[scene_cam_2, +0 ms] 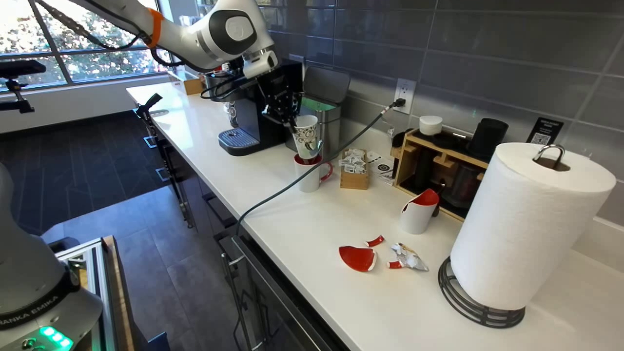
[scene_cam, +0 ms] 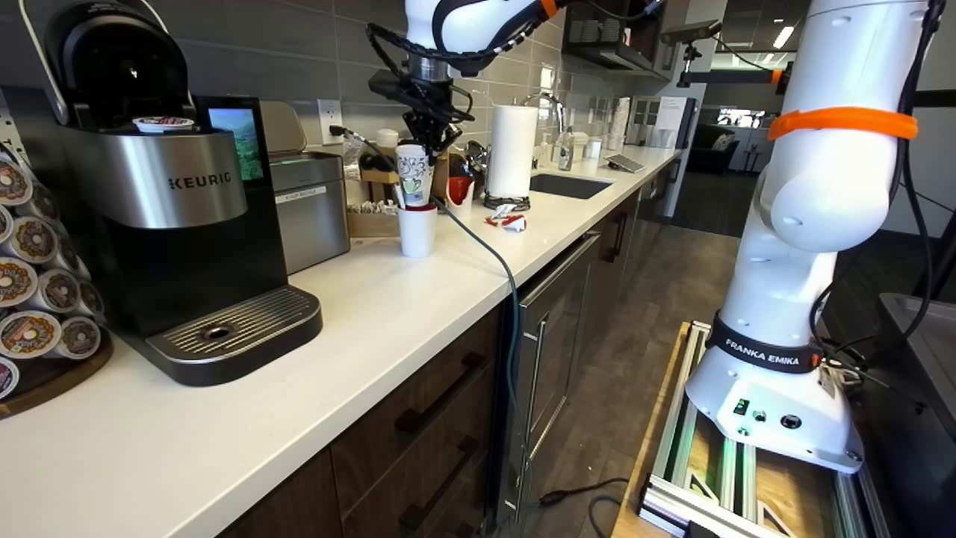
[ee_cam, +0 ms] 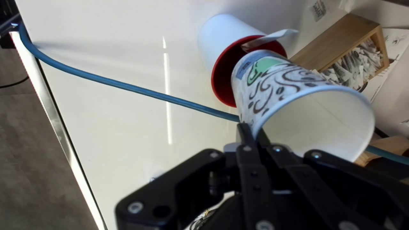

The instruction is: Put the paper cup inside the white mug

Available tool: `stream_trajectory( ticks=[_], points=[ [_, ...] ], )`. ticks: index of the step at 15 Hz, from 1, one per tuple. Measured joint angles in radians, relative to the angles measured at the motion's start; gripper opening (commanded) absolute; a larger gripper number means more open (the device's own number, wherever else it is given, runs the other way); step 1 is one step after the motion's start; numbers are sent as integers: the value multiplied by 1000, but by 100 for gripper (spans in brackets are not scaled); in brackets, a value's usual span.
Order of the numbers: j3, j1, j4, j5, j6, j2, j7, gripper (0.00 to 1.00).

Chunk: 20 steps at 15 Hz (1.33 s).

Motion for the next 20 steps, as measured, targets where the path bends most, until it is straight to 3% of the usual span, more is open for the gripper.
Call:
stream_trajectory(
  ticks=[3, 4, 5, 14, 17, 20],
  points=[
    [-6, 0, 19, 0, -1, 21, 0, 1],
    [-9, 1, 23, 0, -1, 26, 0, 20],
    [-12, 1, 27, 0, -3, 30, 0, 31],
    [-23, 3, 51, 5, -55, 45, 0, 96],
    [-43, -3, 56, 52, -84, 19, -18, 100],
    [-69, -25, 55, 136, -144, -31, -200, 100]
  ],
)
